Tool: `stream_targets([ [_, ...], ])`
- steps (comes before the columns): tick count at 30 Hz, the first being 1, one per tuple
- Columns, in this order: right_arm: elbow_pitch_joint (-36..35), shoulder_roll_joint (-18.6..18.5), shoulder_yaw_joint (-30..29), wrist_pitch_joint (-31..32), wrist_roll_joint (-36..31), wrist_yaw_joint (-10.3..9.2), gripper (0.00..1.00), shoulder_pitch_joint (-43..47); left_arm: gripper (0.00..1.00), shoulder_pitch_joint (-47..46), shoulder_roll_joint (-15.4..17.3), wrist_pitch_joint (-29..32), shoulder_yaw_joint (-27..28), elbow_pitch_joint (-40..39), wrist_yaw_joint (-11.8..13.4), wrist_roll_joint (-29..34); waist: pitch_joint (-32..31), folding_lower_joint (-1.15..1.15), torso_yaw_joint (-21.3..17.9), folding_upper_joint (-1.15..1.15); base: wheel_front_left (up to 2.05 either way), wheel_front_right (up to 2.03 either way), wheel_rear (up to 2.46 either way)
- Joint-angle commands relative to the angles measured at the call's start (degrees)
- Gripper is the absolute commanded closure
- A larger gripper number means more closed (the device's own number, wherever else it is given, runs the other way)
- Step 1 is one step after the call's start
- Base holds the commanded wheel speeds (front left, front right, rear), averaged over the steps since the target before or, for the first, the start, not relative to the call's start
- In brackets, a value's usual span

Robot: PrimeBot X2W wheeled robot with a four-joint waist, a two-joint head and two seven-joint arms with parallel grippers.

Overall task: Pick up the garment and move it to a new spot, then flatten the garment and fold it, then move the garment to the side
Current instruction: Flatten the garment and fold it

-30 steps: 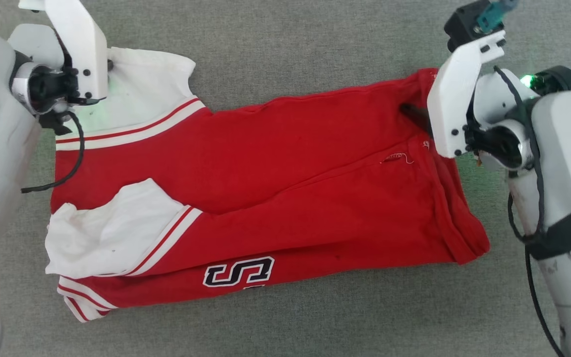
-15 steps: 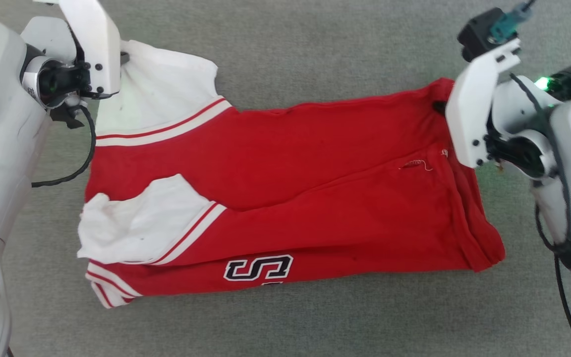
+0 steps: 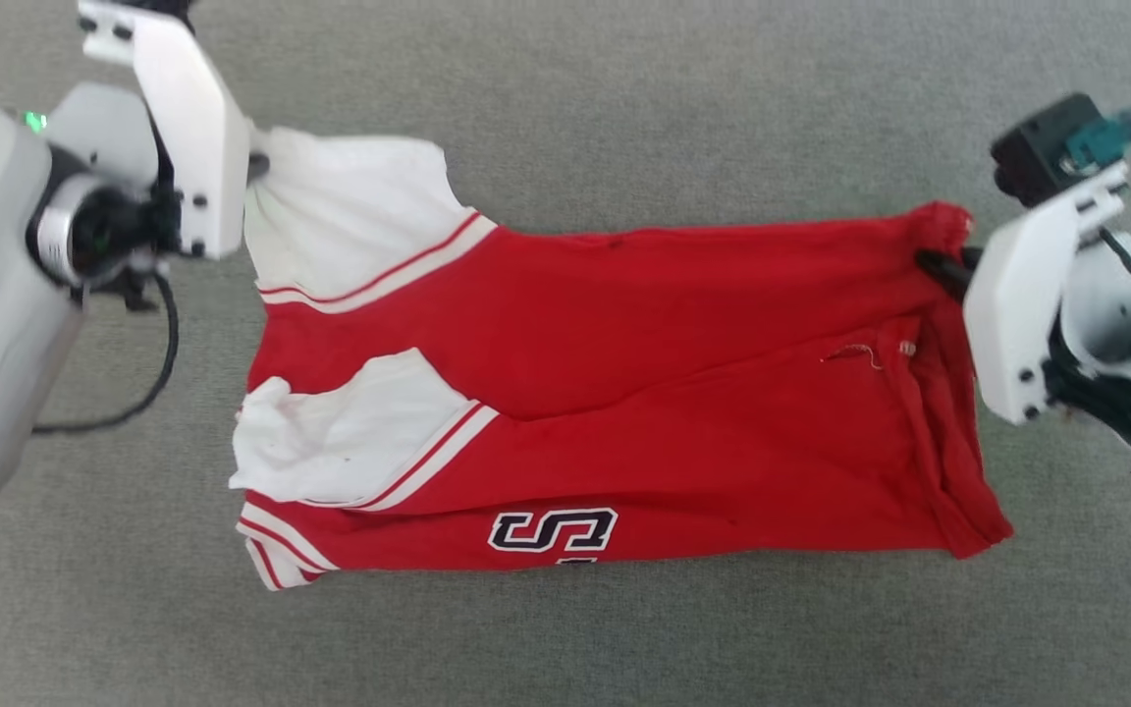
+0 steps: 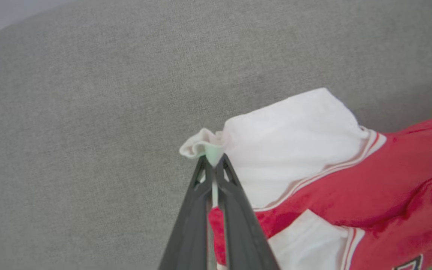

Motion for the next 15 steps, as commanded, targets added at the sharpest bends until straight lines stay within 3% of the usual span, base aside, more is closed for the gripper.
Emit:
stream_targets([
  [1, -2.1, -0.6, -0.9, 0.7, 0.4, -0.02, 1.0, 2.1, 1.0, 2.5, 1.7, 0.9, 0.4, -3.9, 1.8, -0.7, -0.7, 0.0, 0.5, 0.0, 0.0, 0.0, 0.0],
  [9, -13.8, -1.3, -5.9, 5.4, 1.0, -0.02, 1.0, 13.0, 1.0, 15.7, 12.2, 6.7, 0.5, -30.5, 14.9, -2.9, -1.8, 0.0, 1.1, 0.0, 0.0, 0.0, 0.0],
  [15, -17.7, 0.4, -9.2, 8.0, 1.5, -0.02, 1.0, 21.1, 1.0, 25.4, 17.1, 7.9, -0.3, -44.2, 23.4, -4.8, -1.9, 0.0, 1.3, 0.0, 0.0, 0.0, 0.0],
])
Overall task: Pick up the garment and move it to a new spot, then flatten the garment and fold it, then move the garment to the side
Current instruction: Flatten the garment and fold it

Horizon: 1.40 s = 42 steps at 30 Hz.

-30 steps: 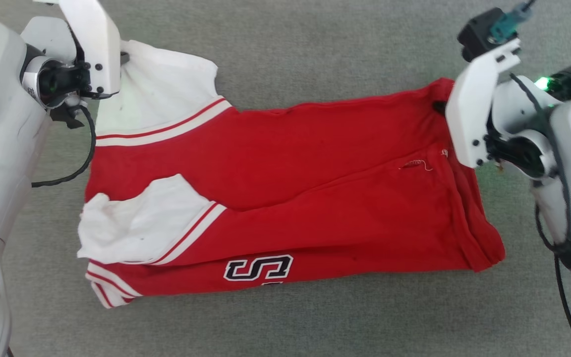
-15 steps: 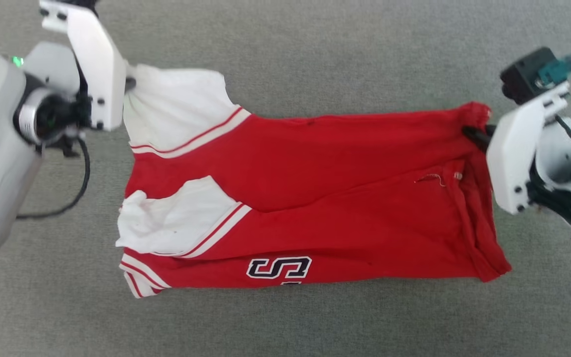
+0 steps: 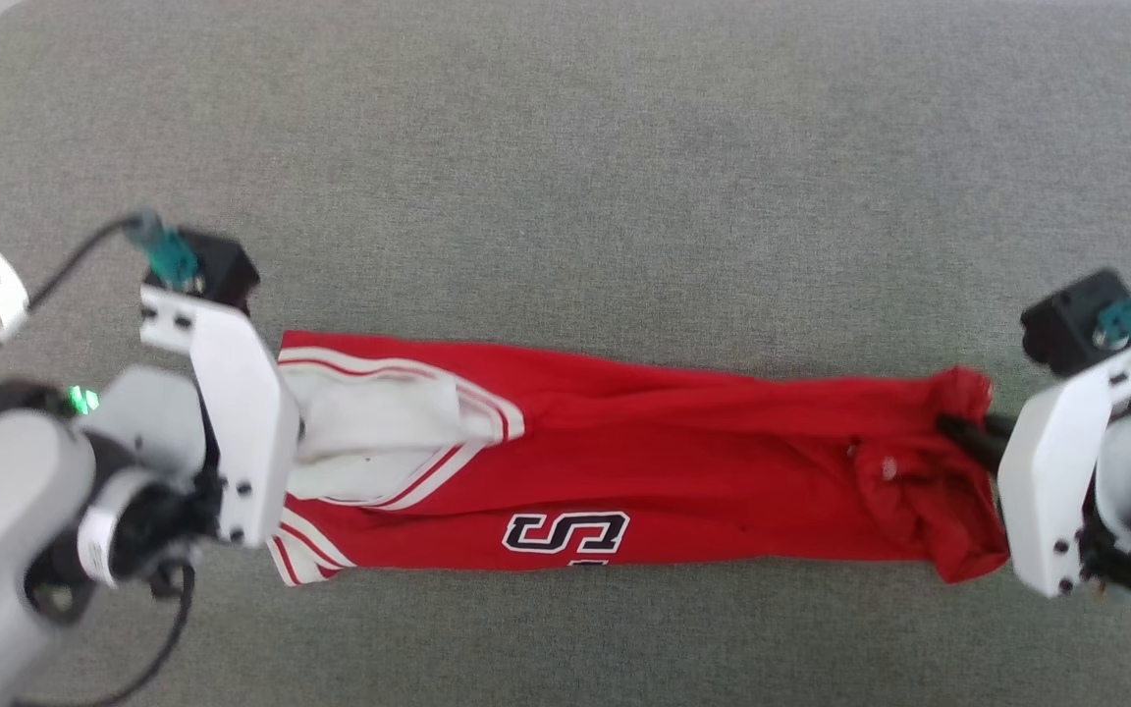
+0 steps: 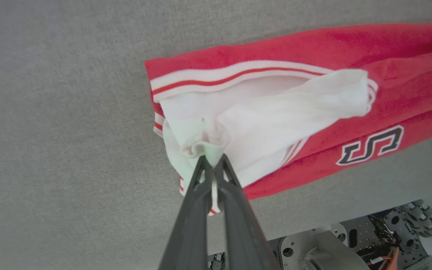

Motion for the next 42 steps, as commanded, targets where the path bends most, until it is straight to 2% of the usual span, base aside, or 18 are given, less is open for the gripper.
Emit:
stream_targets([
  [1, -0.4, 0.9, -0.6, 0.2, 0.4, -0.02, 1.0, 1.9, 1.0, 2.3, 0.5, -0.3, -0.2, -1.6, 1.3, -0.8, 0.1, 0.0, 0.0, 0.0, 0.0, 0.0, 0.0],
  [4, 0.8, 1.8, -0.9, 0.1, -0.4, -0.02, 1.0, 4.0, 1.0, 5.5, 0.4, -0.7, -1.3, -1.9, 2.2, -1.7, 0.2, 0.0, -0.1, 0.0, 0.0, 0.0, 0.0],
  [6, 2.4, 2.4, -0.4, -0.4, -0.7, -0.02, 1.0, 4.4, 1.0, 6.6, -0.5, -1.2, -1.7, -0.5, 1.9, -1.8, 0.2, 0.0, -0.2, 0.0, 0.0, 0.0, 0.0],
  [7, 3.4, 3.0, -0.1, -1.0, -0.8, -0.02, 0.76, 4.1, 1.0, 6.9, -1.1, -2.0, -1.6, 0.6, 1.7, -1.9, 0.1, 0.0, -0.3, 0.0, 0.0, 0.0, 0.0],
  [8, 4.4, 3.1, 0.3, -1.8, -1.3, -0.02, 0.56, 3.5, 0.85, 7.3, -1.7, -2.6, -1.8, 1.8, 1.3, -2.0, -0.1, 0.0, -0.3, 0.0, 0.0, 0.0, 0.0],
  [9, 5.4, 3.5, 0.5, -2.4, -1.5, -0.02, 0.33, 3.1, 0.61, 7.7, -2.5, -3.3, -1.9, 2.9, 0.7, -2.3, -0.2, 0.0, -0.3, 0.0, 0.0, 0.0, 0.0],
  [10, 6.4, 4.1, 0.8, -2.9, -1.1, -0.02, 0.0, 2.9, 0.15, 7.6, -3.0, -4.3, -1.7, 4.1, 0.1, -2.1, -0.4, 0.0, -0.4, 0.0, 0.0, 0.0, 0.0],
  [11, 7.2, 4.3, 1.2, -3.5, -1.2, -0.01, 0.0, 2.7, 0.0, 7.7, -3.6, -5.4, -1.5, 5.1, -0.4, -1.9, -0.7, 0.0, -0.4, 0.0, 0.0, 0.0, 0.0],
  [16, 8.5, 5.3, 1.1, -5.0, 0.3, -0.02, 0.0, 3.5, 0.0, 8.8, -4.7, -9.3, -0.6, 7.3, -2.1, -1.9, -2.1, 0.0, -0.3, 0.0, 0.0, 0.0, 0.0],
  [21, 6.6, 5.6, -2.0, -5.8, 3.1, -0.02, 0.0, 6.2, 0.0, 11.3, -4.3, -17.0, 2.0, 6.6, -3.4, -1.5, -3.5, 0.0, -0.1, 0.0, 0.0, 0.0, 0.0],
  [28, 6.9, 6.7, -8.0, -5.5, 1.9, -0.01, 0.0, 8.7, 0.0, 16.7, -3.5, -32.7, 7.1, 5.0, -5.0, 0.4, -3.9, 0.0, 0.6, 0.0, 0.0, 0.0, 0.0],
  [31, 8.3, 6.7, -9.5, -5.1, 1.3, -0.02, 0.0, 8.8, 0.0, 19.2, -4.2, -40.2, 9.2, 5.8, -6.1, 0.7, -3.6, 0.0, 1.4, 0.0, 0.0, 0.0, 0.0],
  [37, 13.8, 6.8, -9.2, -6.8, 2.2, -0.01, 0.0, 6.9, 0.0, 23.5, -6.6, -54.9, 12.5, 9.3, -8.3, 2.8, -3.0, 0.0, 3.2, 0.0, 0.0, 0.0, 0.0],
  [42, 20.3, 6.9, -6.6, -8.3, 4.3, -0.01, 0.0, 4.9, 0.0, 26.3, -9.1, -63.8, 14.2, 13.6, -10.2, 3.3, -2.6, 0.0, 5.1, 0.0, 0.0, 0.0, 0.0],
])
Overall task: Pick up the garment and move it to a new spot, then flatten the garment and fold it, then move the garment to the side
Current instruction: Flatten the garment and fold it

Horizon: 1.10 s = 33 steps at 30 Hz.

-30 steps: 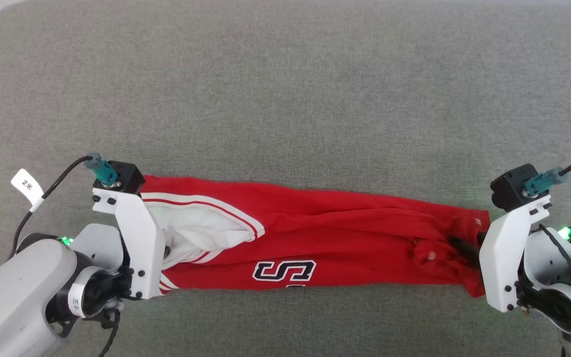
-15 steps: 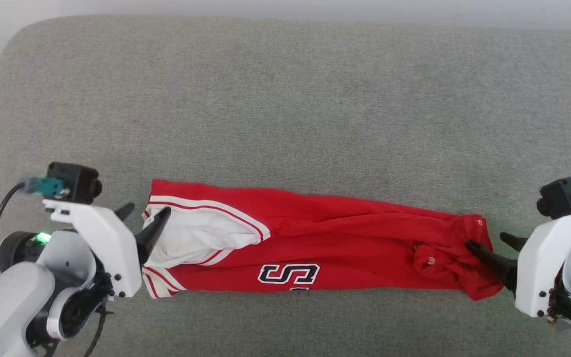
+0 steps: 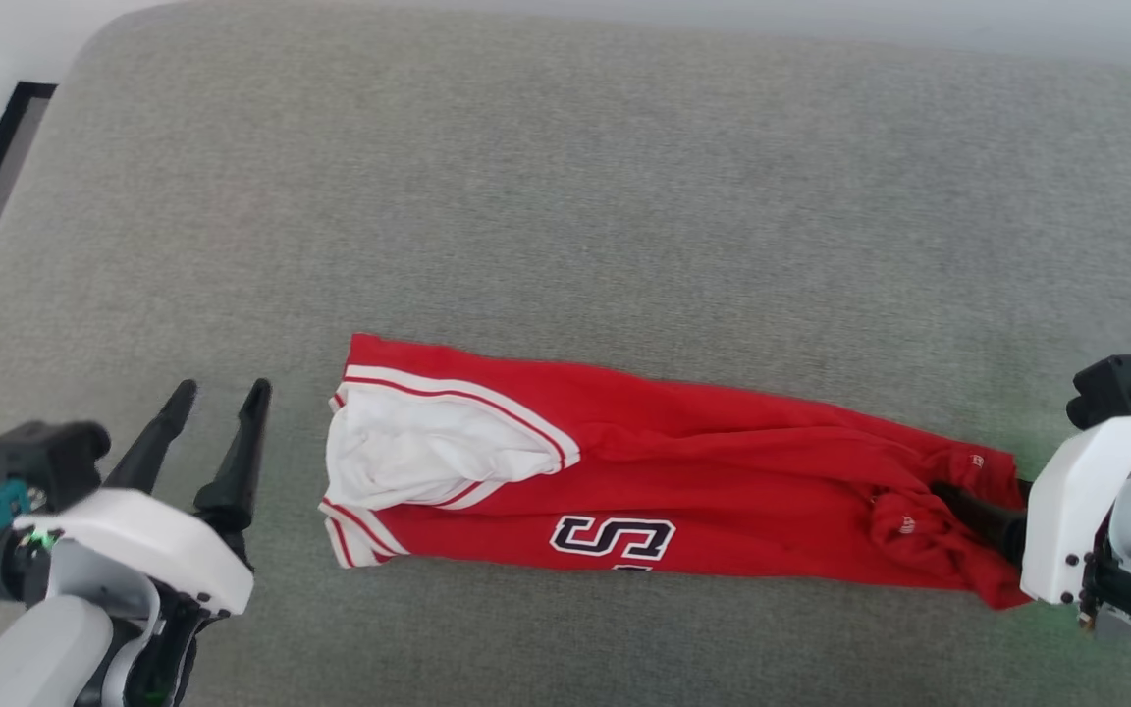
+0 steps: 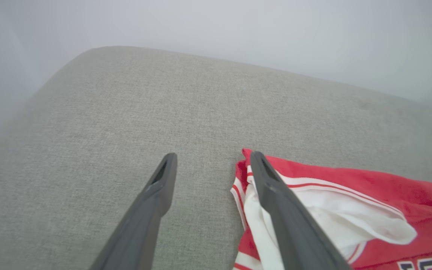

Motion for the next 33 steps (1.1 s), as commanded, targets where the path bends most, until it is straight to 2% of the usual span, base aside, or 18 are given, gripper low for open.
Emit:
stream_targets([
  [1, 2.2, 0.8, 1.9, 0.4, 1.1, 0.0, 0.0, 0.0, 0.0, 0.9, -0.5, -1.3, 0.7, 1.0, -0.4, 0.7, 0.2, 0.0, 0.7, 0.0, 0.0, 0.0, 0.0],
  [6, 6.7, 2.7, 5.1, 3.9, 5.3, 0.2, 0.0, -0.5, 0.0, 3.5, -4.5, -3.7, 3.6, 5.3, -2.4, 1.3, -0.1, 0.0, 1.9, 0.0, 0.0, 0.0, 0.0],
  [9, 7.5, 2.9, 6.1, 6.0, 6.6, 0.2, 0.01, -0.8, 0.0, 5.1, -7.5, -3.9, 7.0, 6.3, -3.9, 3.9, -0.3, 0.0, 2.4, 0.0, 0.0, 0.0, 0.0],
  [10, 7.2, 2.5, 6.5, 6.3, 6.5, 0.2, 0.58, -0.9, 0.0, 5.9, -8.4, -3.9, 8.7, 6.4, -4.3, 5.2, -0.4, 0.0, 2.5, 0.0, 0.0, 0.0, 0.0],
  [11, 6.9, 2.0, 6.7, 6.5, 6.6, 0.2, 1.0, -1.0, 0.0, 6.7, -9.6, -3.9, 10.3, 6.5, -4.9, 6.0, -0.5, 0.0, 2.6, 0.0, 0.0, 0.0, 0.0],
  [17, 5.0, -0.5, 4.1, 5.3, 7.3, 0.1, 1.0, -2.6, 0.0, 11.1, -16.7, -3.9, 21.0, 5.3, -10.4, 13.6, -0.6, 0.0, 2.3, 0.0, 0.0, 0.0, 0.0],
  [18, 5.0, -0.5, 4.1, 5.3, 7.3, 0.1, 1.0, -2.6, 0.0, 11.1, -16.7, -3.9, 21.0, 5.3, -10.4, 13.6, -0.6, 0.0, 2.3, 0.0, 0.0, 0.0, 0.0],
  [23, 4.6, -2.7, 0.2, 3.9, 6.3, -0.03, 1.0, -4.1, 0.0, 13.1, -22.5, -3.9, 28.3, 5.9, -14.9, 18.3, -0.6, 0.0, 1.8, 0.0, 0.0, 0.0, 0.0],
  [28, 5.6, -4.1, -4.7, 3.6, 5.3, -0.02, 1.0, -5.0, 0.0, 13.6, -26.5, -3.9, 32.7, 7.0, -17.4, 21.6, -0.6, 0.0, 1.4, 0.0, 0.0, 0.0, 0.0],
  [33, 7.7, -6.4, -9.6, 2.9, 4.0, -0.02, 1.0, -5.7, 0.0, 13.7, -29.6, -3.9, 35.5, 7.4, -18.5, 23.8, -0.6, 0.0, 1.0, 0.0, 0.0, 0.0, 0.0],
])
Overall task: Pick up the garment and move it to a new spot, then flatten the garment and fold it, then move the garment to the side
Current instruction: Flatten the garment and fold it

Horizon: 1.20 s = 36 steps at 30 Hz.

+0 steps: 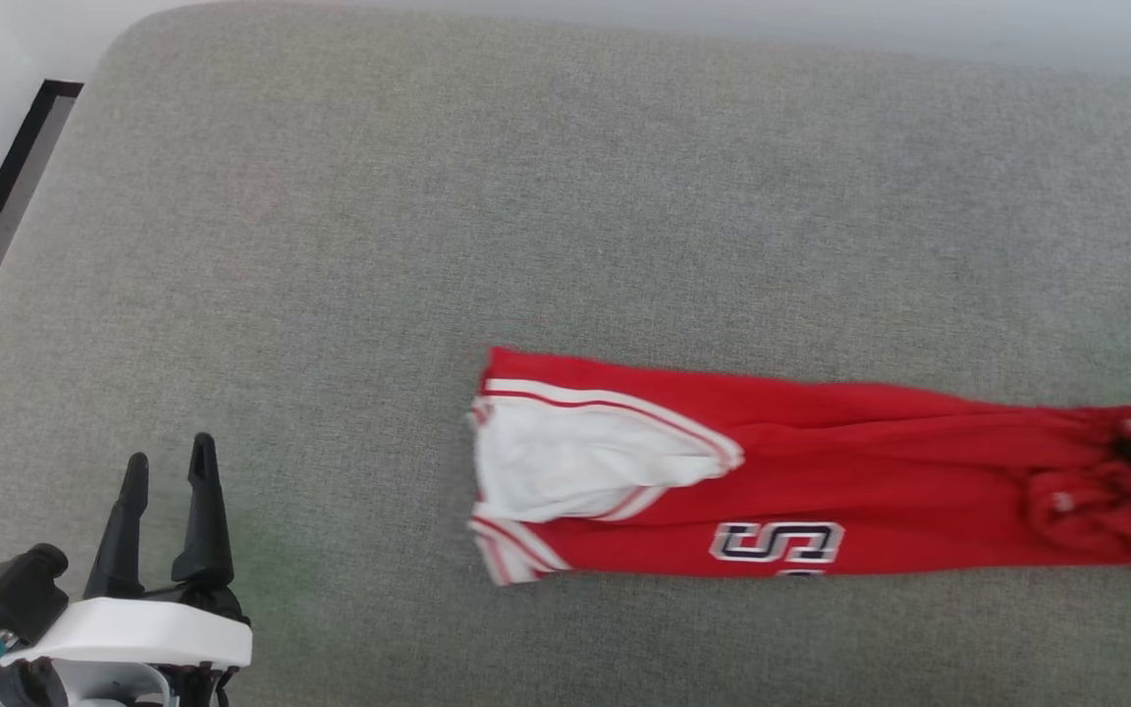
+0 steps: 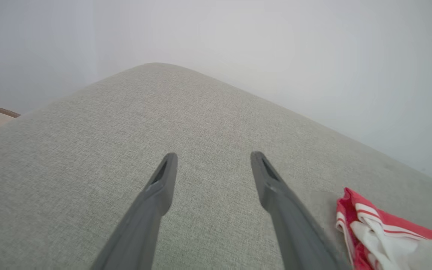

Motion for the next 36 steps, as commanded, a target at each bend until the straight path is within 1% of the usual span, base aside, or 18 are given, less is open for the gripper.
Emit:
stream_targets([
  [1, 1.1, -1.0, -1.5, -0.6, -0.7, -0.04, 1.0, -0.5, 0.0, 0.4, -0.5, -0.3, 0.6, 0.1, -0.3, 0.8, 0.0, 0.0, -0.1, 0.0, 0.0, 0.0, 0.0],
  [2, 2.4, -2.2, -3.3, -1.3, -1.7, -0.04, 1.0, -1.1, 0.0, 0.3, -1.1, -0.3, 0.9, 0.2, -0.5, 1.5, 0.0, 0.0, -0.3, 0.0, 0.0, 0.0, 0.0],
  [5, 4.0, -3.3, -4.5, -1.9, -2.8, -0.04, 1.0, -1.5, 0.0, 0.2, -1.4, -0.3, 0.8, -0.1, -0.4, 1.8, -0.1, 0.0, -0.5, 0.0, 0.0, 0.0, 0.0],
  [6, 5.7, -4.0, -5.3, -2.4, -3.7, -0.04, 1.0, -2.0, 0.0, 0.4, -1.3, -0.3, 0.5, -0.6, -0.5, 1.5, -0.3, 0.0, -0.7, 0.0, 0.0, 0.0, 0.0],
  [10, 7.1, -4.8, -5.1, -1.9, -4.0, -0.04, 1.0, -2.8, 0.0, 1.4, -0.9, -0.3, 0.4, -1.8, -0.5, 0.5, -0.9, 0.0, -1.4, 0.0, 0.0, 0.0, 0.0],
  [14, 3.4, -4.6, -3.0, 0.9, -1.3, -0.03, 1.0, -1.3, 0.0, 2.4, -0.7, -0.3, 0.8, -2.6, -0.5, 0.3, -1.7, 0.0, -2.0, 0.0, 0.0, 0.0, 0.0],
  [17, -2.4, -4.0, -1.6, 3.5, 1.7, -0.03, 1.0, 0.7, 0.0, 3.2, -0.9, -0.3, 1.1, -3.0, -0.5, 0.0, -2.2, 0.0, -2.2, 0.0, 0.0, 0.0, 0.0],
  [21, -11.9, -1.9, 0.3, 6.0, 4.9, -0.03, 1.0, 3.0, 0.0, 3.6, -1.0, -0.3, 1.0, -3.3, -0.5, -0.4, -2.5, 0.0, -2.2, 0.0, 0.0, 0.0, 0.0],
  [23, -15.9, -0.3, 2.2, 6.8, 5.5, -0.02, 1.0, 3.6, 0.0, 3.2, -1.3, -0.3, 1.1, -3.2, -0.5, -0.4, -2.4, 0.0, -2.0, 0.0, 0.0, 0.0, 0.0],
  [27, -21.0, 2.8, 7.2, 7.9, 5.1, -0.03, 1.0, 2.7, 0.0, 2.2, -1.5, -0.3, 0.0, -2.8, -0.5, -0.4, -2.1, 0.0, -0.8, 0.0, 0.0, 0.0, 0.0],
  [28, -21.7, 3.5, 8.5, 7.8, 4.7, -0.02, 1.0, 2.1, 0.0, 2.0, -1.6, -0.3, -0.2, -2.7, -0.5, -0.7, -2.0, 0.0, -0.5, 0.0, 0.0, 0.0, 0.0],
  [29, -21.7, 3.5, 8.5, 7.8, 4.7, -0.02, 1.0, 2.1, 0.0, 2.0, -1.6, -0.3, -0.2, -2.7, -0.5, -0.7, -2.0, 0.0, -0.5, 0.0, 0.0, 0.0, 0.0],
  [31, -21.9, 5.4, 11.5, 7.6, 4.4, -0.03, 1.0, 1.1, 0.0, 1.6, -1.6, -0.3, -0.7, -2.5, -0.5, -0.9, -1.9, 0.0, 0.3, 0.0, 0.0, 0.0, 0.0],
  [36, -18.5, 8.4, 18.2, 5.6, 3.0, -0.02, 1.0, -2.2, 0.0, 0.5, -2.0, -0.3, -2.0, -1.3, -0.5, -1.6, -1.8, 0.0, 2.6, 0.0, 0.0, 0.0, 0.0],
])
